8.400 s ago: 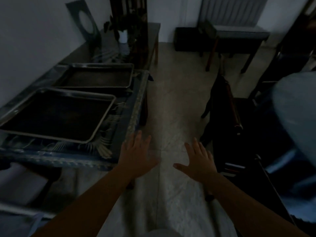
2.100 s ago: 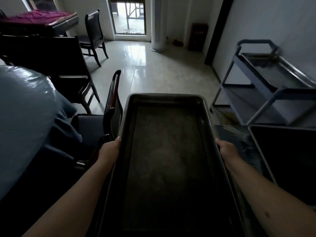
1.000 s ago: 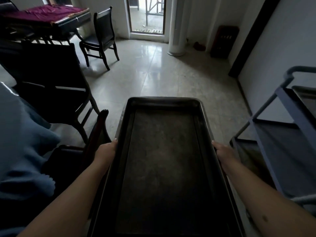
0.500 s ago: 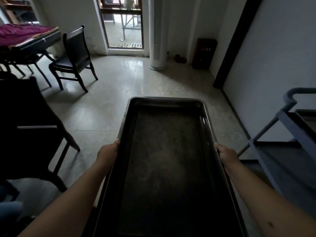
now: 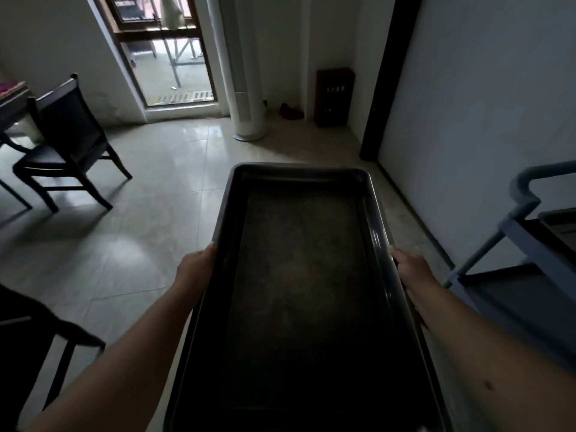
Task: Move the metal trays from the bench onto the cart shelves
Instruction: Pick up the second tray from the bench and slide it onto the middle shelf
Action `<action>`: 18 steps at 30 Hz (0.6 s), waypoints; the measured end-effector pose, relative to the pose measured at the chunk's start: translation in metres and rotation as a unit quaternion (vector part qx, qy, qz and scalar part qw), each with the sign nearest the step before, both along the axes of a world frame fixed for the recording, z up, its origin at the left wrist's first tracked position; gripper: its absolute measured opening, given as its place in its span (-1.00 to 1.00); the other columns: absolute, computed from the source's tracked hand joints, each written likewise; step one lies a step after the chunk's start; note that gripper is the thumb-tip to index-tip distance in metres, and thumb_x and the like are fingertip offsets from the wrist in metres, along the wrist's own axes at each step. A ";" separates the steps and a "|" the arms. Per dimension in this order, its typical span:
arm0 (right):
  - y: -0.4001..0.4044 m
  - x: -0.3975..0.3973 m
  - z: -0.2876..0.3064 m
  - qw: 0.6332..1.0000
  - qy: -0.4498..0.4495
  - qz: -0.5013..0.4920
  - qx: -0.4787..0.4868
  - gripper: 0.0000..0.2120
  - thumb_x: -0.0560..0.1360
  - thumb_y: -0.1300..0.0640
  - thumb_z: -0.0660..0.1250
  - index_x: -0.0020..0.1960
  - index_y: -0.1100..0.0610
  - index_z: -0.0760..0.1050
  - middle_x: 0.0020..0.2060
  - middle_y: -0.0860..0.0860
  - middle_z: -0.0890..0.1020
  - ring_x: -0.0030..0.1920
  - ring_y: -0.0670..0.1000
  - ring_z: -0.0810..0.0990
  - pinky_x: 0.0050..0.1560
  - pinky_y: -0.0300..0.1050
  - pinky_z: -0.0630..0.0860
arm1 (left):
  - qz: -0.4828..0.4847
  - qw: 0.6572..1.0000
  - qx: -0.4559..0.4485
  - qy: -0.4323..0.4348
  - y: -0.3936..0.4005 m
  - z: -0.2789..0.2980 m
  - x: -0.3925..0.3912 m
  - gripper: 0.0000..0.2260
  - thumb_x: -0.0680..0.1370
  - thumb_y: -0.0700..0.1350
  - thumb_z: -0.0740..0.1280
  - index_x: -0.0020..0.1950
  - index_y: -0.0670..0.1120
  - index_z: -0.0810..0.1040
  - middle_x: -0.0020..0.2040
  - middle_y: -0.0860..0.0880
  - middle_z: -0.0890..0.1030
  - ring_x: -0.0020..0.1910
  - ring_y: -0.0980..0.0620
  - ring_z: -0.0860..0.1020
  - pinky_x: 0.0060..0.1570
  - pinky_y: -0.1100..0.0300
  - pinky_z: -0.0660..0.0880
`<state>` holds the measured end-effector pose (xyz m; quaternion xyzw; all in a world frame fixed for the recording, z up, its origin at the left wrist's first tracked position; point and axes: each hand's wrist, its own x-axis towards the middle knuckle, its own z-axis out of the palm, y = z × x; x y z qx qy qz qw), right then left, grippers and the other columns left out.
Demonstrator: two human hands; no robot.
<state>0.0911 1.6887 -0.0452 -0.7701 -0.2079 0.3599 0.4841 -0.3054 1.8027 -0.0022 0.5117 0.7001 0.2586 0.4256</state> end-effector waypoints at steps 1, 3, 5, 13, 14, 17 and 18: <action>0.008 0.007 0.001 1.000 -0.006 -0.019 0.006 -0.71 0.49 -0.05 0.37 -0.28 0.13 0.61 -0.22 0.10 0.66 -0.18 0.07 0.61 -0.09 -0.05 0.52 | -0.007 1.000 0.002 -0.006 0.012 -0.001 0.008 -0.49 0.59 0.24 0.23 0.02 -0.21 0.65 -0.10 -0.17 0.61 -0.14 -0.12 0.58 -0.03 0.00 0.52; 0.018 0.019 0.002 0.999 -0.010 -0.042 0.005 -0.74 0.47 -0.02 0.40 -0.30 0.12 0.62 -0.29 0.06 0.66 -0.21 0.06 0.61 -0.19 -0.11 0.48 | -0.025 1.000 -0.001 -0.007 0.035 -0.004 0.023 -0.50 0.60 0.23 0.23 0.00 -0.20 0.66 -0.10 -0.16 0.60 -0.16 -0.10 0.57 -0.05 0.04 0.48; 0.023 0.027 0.002 0.999 -0.003 -0.054 -0.002 -0.75 0.47 -0.02 0.39 -0.12 0.18 0.67 -0.16 0.11 0.69 -0.10 0.10 0.64 -0.06 -0.04 0.56 | -0.052 0.999 -0.013 -0.010 0.055 -0.009 0.038 -0.54 0.60 0.22 0.23 -0.14 -0.15 0.63 -0.14 -0.15 0.60 -0.22 -0.07 0.55 -0.05 0.02 0.49; 0.006 0.035 -0.008 0.975 -0.002 -0.221 -0.027 -0.61 0.50 0.04 0.31 0.10 0.37 0.57 0.04 0.27 0.65 0.00 0.10 0.59 0.01 0.00 0.47 | -0.224 0.974 -0.027 0.035 0.154 -0.013 0.122 -0.52 0.59 0.24 0.23 -0.14 -0.16 0.63 -0.07 -0.22 0.64 -0.07 -0.20 0.61 0.10 -0.10 0.56; -0.001 0.030 -0.009 0.968 0.002 -0.249 -0.027 -0.62 0.51 0.04 0.32 0.12 0.35 0.57 0.08 0.28 0.63 0.06 0.15 0.60 0.09 0.06 0.49 | -0.258 0.965 -0.028 0.043 0.163 -0.012 0.133 -0.51 0.58 0.26 0.24 -0.14 -0.16 0.64 -0.07 -0.23 0.66 -0.07 -0.21 0.62 0.09 -0.11 0.57; -0.032 0.014 -0.012 0.947 0.023 -0.318 -0.042 -0.65 0.52 -0.03 0.32 0.04 0.27 0.62 -0.05 0.29 0.65 -0.01 0.15 0.61 0.02 0.03 0.51 | -0.338 0.939 -0.050 0.033 0.180 -0.012 0.169 -0.51 0.52 0.30 0.27 -0.15 -0.12 0.68 -0.16 -0.17 0.69 -0.15 -0.17 0.66 -0.04 -0.06 0.62; -0.044 0.007 -0.013 0.937 0.032 -0.345 -0.043 -0.70 0.51 -0.04 0.32 -0.06 0.21 0.64 -0.15 0.21 0.68 -0.09 0.11 0.63 -0.06 -0.04 0.55 | -0.368 0.928 -0.052 0.032 0.182 -0.014 0.181 -0.52 0.52 0.29 0.27 -0.15 -0.11 0.68 -0.17 -0.17 0.69 -0.17 -0.16 0.66 -0.07 -0.04 0.62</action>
